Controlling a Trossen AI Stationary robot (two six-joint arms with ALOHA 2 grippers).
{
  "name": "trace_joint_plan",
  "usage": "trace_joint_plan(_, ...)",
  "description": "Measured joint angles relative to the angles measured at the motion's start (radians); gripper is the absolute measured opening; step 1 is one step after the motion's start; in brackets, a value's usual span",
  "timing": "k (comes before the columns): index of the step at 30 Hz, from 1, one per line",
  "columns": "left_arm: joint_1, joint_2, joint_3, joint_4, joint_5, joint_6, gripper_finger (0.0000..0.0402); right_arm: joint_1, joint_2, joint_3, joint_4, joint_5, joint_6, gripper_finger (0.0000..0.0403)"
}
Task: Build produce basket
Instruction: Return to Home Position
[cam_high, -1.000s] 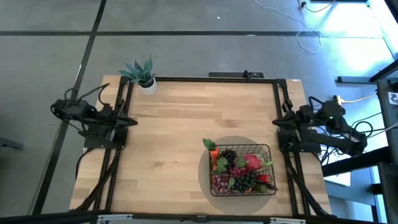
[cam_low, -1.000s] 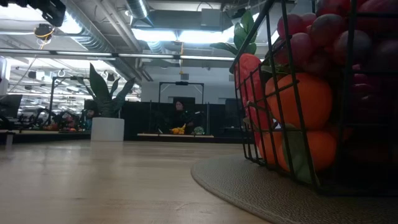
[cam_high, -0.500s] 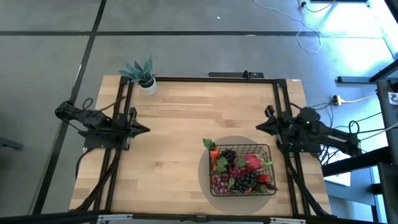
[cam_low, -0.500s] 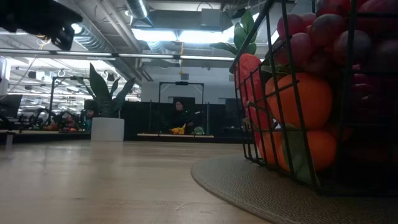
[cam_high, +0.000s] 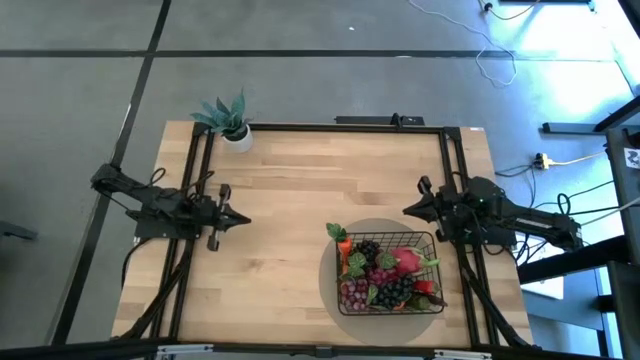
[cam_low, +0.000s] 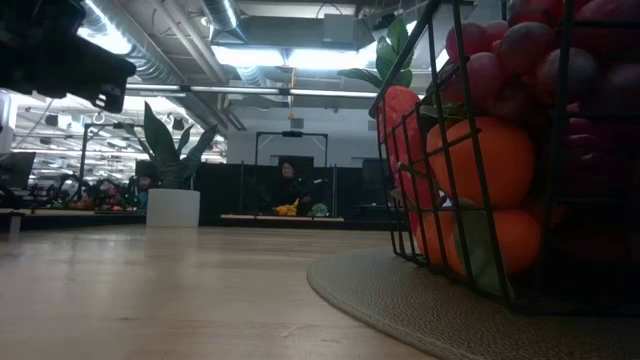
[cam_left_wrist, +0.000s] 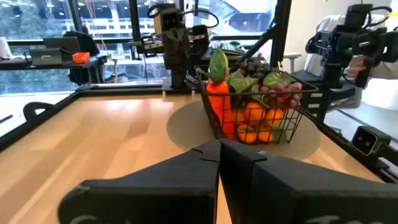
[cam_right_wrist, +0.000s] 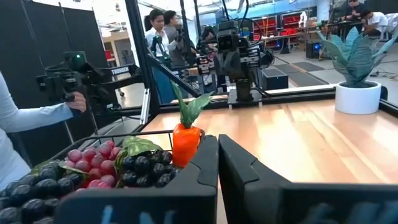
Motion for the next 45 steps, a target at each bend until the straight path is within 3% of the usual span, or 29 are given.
trace_joint_plan(4, 0.000, -0.001, 0.000, -0.001, 0.002, -0.004, 0.0000, 0.000, 0.000, 0.000, 0.000, 0.008, -0.013, 0.0000)
trace_joint_plan(12, 0.001, 0.000, 0.000, -0.002, 0.002, -0.004, 0.0000, 0.000, 0.000, 0.000, -0.002, 0.019, -0.232, 0.0000)
trace_joint_plan(45, 0.000, 0.000, 0.001, -0.004, 0.003, -0.003, 0.0000, 0.000, 0.000, 0.001, -0.002, 0.017, -0.232, 0.0000)
